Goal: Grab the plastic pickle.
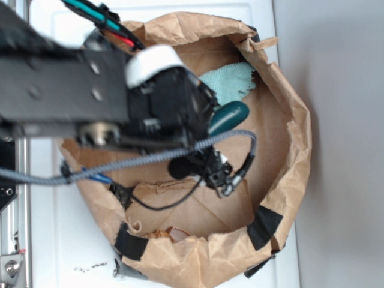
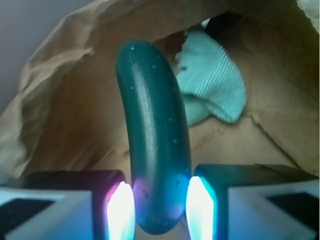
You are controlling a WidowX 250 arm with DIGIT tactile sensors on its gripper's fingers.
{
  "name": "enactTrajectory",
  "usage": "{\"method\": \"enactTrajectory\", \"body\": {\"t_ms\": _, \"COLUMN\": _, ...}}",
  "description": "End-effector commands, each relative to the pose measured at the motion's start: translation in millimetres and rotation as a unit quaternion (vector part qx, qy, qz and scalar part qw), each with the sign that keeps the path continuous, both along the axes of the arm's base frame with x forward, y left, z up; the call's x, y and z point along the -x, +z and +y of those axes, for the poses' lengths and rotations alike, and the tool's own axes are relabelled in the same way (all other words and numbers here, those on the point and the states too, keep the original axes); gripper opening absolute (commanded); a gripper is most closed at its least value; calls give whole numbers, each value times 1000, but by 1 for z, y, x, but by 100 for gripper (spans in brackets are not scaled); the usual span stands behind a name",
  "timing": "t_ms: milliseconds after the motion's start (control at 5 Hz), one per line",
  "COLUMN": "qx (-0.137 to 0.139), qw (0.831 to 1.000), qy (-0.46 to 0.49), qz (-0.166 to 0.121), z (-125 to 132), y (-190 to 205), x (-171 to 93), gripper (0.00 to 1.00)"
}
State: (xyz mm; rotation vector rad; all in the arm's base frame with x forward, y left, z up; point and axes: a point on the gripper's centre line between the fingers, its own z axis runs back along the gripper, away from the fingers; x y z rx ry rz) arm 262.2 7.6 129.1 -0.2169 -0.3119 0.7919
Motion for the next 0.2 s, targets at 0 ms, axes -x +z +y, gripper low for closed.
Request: {"method": "enactTrajectory", "body": {"t_ms": 0, "qx": -12, "qw": 997, "qy": -42, "qz": -57, "z": 14, "y": 35, "x": 16, "gripper": 0}}
